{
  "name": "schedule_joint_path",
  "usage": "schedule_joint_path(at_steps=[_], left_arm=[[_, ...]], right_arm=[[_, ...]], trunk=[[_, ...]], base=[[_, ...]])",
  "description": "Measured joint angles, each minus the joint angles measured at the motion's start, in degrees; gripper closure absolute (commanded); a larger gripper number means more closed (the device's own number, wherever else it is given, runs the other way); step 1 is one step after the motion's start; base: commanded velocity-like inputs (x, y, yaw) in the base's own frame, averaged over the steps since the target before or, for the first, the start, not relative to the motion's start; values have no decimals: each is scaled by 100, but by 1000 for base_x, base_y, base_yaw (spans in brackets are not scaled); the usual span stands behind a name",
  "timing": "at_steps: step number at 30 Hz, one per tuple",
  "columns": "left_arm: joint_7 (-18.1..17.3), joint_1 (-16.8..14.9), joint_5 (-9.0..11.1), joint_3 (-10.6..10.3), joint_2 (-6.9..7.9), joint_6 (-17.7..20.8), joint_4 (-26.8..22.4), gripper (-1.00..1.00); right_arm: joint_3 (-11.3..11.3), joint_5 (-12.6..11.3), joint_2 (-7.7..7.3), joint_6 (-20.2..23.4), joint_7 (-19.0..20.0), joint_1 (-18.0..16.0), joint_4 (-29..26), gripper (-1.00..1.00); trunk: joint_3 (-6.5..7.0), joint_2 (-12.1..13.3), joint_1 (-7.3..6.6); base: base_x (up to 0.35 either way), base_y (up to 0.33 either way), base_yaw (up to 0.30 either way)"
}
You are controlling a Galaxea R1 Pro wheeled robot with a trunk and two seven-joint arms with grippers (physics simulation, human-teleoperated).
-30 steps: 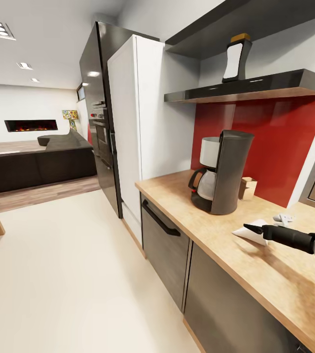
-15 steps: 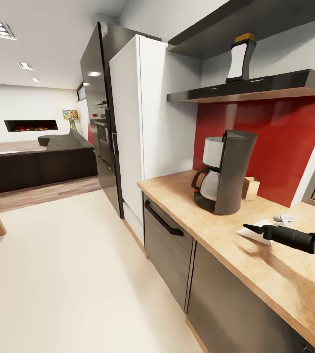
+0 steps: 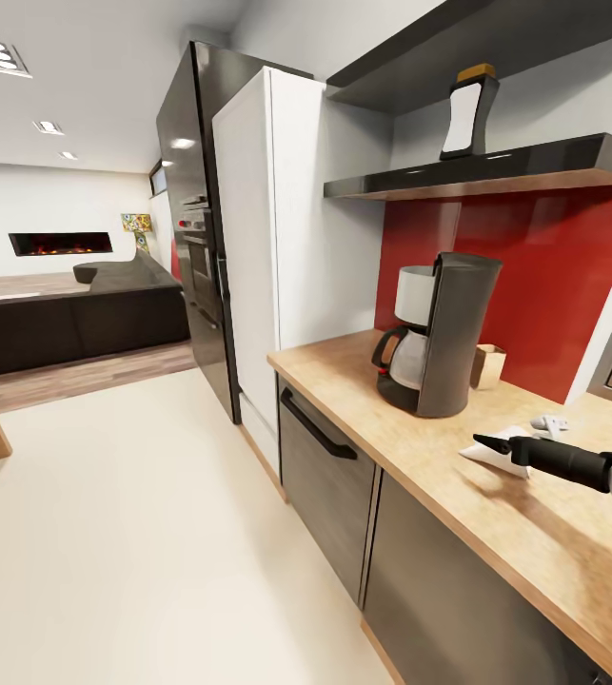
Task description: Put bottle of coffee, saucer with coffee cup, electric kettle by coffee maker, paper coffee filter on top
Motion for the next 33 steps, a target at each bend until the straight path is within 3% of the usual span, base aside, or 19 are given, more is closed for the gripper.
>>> schedule_joint_path(at_steps=[14,15,33], left_arm=[[2,0,0,0,1,0,0,-100],[3,0,0,0,1,0,0,-100],[4,0,0,1,4,0,0,-100]], right_arm=[[-17,0,0,1,8,0,-11,-100],[-19,0,0,2,8,1,-14,100],[-26,15,0,-10,31,3,-29,100]], trunk=[[0,0,0],[0,0,0],[0,0,0]], base=[[0,0,0],[0,0,0],[0,0,0]])
